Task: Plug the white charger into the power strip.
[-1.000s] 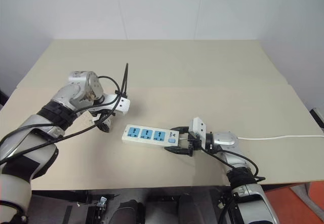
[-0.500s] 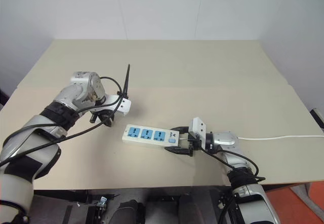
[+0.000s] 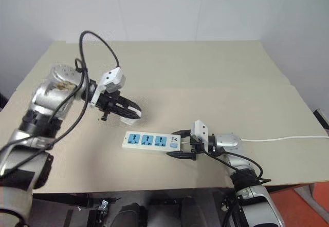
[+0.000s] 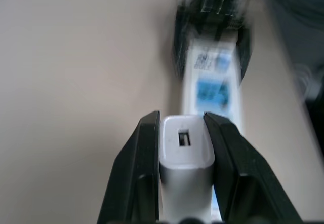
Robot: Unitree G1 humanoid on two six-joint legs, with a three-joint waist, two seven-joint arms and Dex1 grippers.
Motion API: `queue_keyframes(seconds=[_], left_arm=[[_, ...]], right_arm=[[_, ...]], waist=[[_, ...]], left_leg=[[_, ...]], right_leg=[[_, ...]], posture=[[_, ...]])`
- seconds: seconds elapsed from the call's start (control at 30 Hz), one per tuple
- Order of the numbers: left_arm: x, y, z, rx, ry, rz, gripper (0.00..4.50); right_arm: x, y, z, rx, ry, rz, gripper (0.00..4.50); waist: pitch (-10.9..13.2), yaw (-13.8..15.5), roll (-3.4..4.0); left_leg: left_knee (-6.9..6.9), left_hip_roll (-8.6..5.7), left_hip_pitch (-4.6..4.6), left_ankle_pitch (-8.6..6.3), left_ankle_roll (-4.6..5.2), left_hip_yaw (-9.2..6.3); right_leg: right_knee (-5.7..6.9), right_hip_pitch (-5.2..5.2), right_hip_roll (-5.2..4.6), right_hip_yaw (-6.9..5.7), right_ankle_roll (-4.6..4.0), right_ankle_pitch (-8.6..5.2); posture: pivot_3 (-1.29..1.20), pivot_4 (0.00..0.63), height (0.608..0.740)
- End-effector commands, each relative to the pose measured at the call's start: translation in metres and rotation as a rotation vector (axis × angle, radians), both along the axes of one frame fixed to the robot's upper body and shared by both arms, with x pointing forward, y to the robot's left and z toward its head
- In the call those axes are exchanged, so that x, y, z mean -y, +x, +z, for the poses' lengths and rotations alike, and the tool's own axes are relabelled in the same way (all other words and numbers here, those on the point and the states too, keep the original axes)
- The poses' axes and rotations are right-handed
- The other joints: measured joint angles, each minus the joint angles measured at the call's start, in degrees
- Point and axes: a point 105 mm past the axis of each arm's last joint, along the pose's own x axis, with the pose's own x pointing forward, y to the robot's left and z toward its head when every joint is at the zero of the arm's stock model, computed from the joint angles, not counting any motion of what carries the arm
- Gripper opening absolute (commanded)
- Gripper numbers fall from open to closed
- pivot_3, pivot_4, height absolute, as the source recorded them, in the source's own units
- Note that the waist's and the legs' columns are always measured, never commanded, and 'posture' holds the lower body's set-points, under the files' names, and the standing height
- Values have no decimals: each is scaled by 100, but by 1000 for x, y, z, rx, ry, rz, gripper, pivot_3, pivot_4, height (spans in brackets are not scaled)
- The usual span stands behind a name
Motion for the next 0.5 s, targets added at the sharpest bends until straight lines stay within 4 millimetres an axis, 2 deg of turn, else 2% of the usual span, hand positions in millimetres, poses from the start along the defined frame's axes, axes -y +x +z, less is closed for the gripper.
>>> queue_keyframes(seconds=[0.03, 0.17, 0.3, 0.5], left_arm=[[8, -12, 20, 37, -282, -30, 1018], [15, -23, -1, 65, -372, -90, 1018], [13, -35, -5, -32, -518, -229, 1018], [24, -29, -17, -42, -555, -247, 1018]], right_arm=[[-7, -7, -15, -36, -57, 51, 3435], [-9, -9, -16, -37, -57, 54, 3435], [-10, -12, -19, -41, -61, 53, 3435], [-11, -16, -20, -48, -61, 57, 3435]], waist=[[0, -13, 0], [-1, -39, 0], [-2, -44, -1], [-4, -46, 0]], left_leg=[[-1, 0, 0, 0, 0, 0], [-3, 0, 5, 0, 0, 1], [-2, -1, 9, 0, 0, 3], [-4, -2, 15, 0, 0, 3]], right_leg=[[-2, 0, 0, 0, -1, 1], [0, 2, 0, 2, -3, 2], [-2, 7, 0, 2, -4, 2], [-7, 14, 0, 2, -3, 2]], posture=[[0, 150, 740], [0, 150, 740], [0, 150, 740], [0, 150, 740]])
